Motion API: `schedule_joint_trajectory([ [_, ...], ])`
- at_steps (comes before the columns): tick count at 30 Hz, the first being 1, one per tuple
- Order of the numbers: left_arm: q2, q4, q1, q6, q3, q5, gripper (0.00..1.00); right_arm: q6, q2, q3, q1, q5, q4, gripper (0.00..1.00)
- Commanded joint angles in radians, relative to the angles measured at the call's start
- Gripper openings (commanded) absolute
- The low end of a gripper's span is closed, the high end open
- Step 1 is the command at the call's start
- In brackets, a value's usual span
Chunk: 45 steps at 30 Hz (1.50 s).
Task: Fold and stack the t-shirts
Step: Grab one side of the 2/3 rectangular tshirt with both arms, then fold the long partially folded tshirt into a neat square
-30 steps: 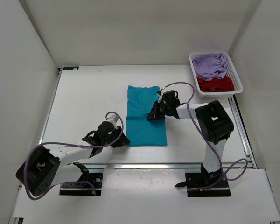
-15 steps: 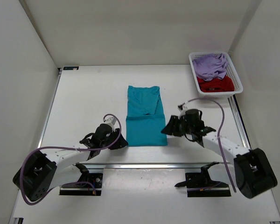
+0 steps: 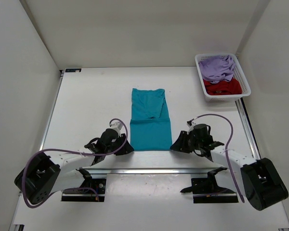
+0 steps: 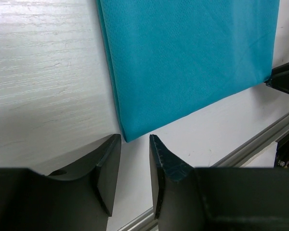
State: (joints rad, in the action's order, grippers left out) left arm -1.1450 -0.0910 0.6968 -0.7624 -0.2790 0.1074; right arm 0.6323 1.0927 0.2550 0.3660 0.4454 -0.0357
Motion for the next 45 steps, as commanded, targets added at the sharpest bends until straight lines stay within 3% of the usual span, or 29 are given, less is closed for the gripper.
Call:
schedule_joint_trajectory([
  [1,-0.036,0.048,0.012,-0.002,0.006,-0.028,0.41,0.009,0.067,-0.005,0.024,-0.008,-0.056,0.28],
  [8,-0.058,0.019,-0.011,-0.005,-0.002,-0.029,0.29,0.004,0.131,0.020,0.019,-0.008,-0.098,0.17],
  [14,-0.068,0.007,-0.016,-0.006,-0.032,-0.034,0.00,0.004,0.119,0.016,0.053,-0.030,-0.086,0.01],
  [17,-0.023,0.034,0.009,-0.009,-0.019,-0.041,0.00,0.016,0.070,0.012,0.073,-0.053,-0.037,0.00],
  [21,0.150,0.187,0.014,-0.001,0.076,-0.048,0.00,0.049,-0.077,-0.037,0.151,-0.114,0.069,0.00],
  [25,0.469,0.403,0.017,-0.034,0.158,0.000,0.00,0.153,-0.221,-0.066,0.319,-0.186,0.175,0.00],
  [28,0.634,0.535,-0.017,-0.046,0.130,0.030,0.00,0.213,-0.335,-0.047,0.396,-0.227,0.240,0.00],
  [30,0.654,0.562,-0.057,-0.041,0.074,0.086,0.00,0.201,-0.353,0.004,0.395,-0.211,0.285,0.00],
  [33,0.607,0.550,-0.031,-0.038,-0.084,0.060,0.00,0.130,-0.318,0.200,0.357,-0.199,0.359,0.00],
  [36,0.432,0.488,-0.057,0.012,-0.276,0.064,0.00,-0.007,-0.206,0.369,0.207,-0.128,0.401,0.00],
  [39,0.296,0.399,-0.164,0.044,-0.432,0.155,0.00,-0.087,-0.061,0.516,0.099,-0.014,0.379,0.00],
  [45,-0.126,0.307,-0.312,0.106,-0.687,0.164,0.00,-0.135,0.298,0.788,-0.070,0.075,0.321,0.00],
])
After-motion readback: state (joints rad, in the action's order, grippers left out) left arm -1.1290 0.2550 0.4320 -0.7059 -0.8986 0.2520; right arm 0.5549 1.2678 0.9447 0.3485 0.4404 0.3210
